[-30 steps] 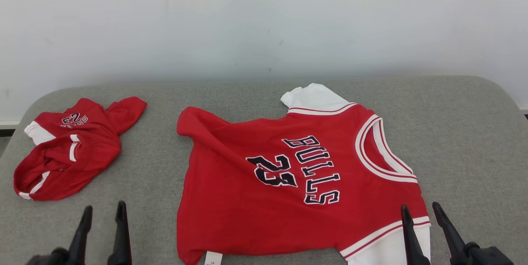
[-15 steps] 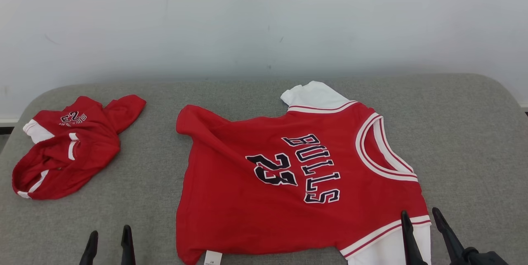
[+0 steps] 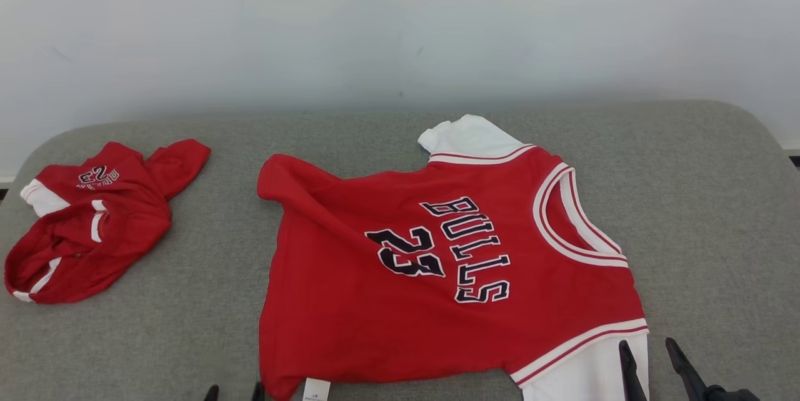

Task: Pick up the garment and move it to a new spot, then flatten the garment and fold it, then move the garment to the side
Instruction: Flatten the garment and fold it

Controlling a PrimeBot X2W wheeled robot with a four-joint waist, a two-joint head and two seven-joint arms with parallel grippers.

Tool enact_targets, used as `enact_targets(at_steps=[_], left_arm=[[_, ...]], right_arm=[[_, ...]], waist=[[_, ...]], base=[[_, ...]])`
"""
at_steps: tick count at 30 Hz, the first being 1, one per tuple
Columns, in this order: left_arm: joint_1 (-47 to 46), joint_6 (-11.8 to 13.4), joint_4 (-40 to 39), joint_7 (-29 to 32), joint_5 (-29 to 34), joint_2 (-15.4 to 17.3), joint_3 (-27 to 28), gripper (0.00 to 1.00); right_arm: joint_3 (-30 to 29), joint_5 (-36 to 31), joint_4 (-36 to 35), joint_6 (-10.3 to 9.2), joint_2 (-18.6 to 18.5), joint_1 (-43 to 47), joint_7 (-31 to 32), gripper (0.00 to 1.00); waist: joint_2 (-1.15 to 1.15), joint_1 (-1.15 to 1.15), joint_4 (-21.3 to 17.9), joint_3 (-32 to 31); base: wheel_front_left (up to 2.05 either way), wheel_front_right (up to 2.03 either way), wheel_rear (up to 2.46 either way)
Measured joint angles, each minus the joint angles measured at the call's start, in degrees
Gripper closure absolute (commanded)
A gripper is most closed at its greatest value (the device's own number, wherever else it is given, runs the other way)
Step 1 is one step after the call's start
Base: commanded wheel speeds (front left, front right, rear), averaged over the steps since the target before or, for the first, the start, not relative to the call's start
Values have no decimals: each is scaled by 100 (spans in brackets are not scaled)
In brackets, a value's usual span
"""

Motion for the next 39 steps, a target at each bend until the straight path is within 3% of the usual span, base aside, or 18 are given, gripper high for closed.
enact_targets(at_steps=[13,29,30,31,32,39], left_arm=[[-738,-45,1528,0,-309,-25,-512,0],[-1148,-52,1968,-10,-667,-71,-404,1],[-1148,-51,1978,-9,-675,-71,-407,55],[-1146,-51,1983,-9,-677,-69,-409,85],[-1144,-48,1983,-8,-677,-69,-409,100],[-1081,-48,1671,-1,-588,-75,-405,100]], right_arm=[[-57,-80,1477,0,3,-558,7,0],[-13,-123,2703,0,208,-944,78,0],[3,-57,2763,0,212,-973,109,60],[26,2,2806,0,215,-988,122,70],[46,66,2848,0,219,-996,126,100],[142,476,2743,0,260,-994,90,100]], waist=[[0,0,-201,369],[-1,-1,-247,544],[-1,-1,-250,530],[-1,-1,-251,512],[-1,-1,-252,491],[0,0,-282,355]], base=[[0,0,0],[0,0,0],[0,0,0],[0,0,0],[0,0,0],[0,0,0]])
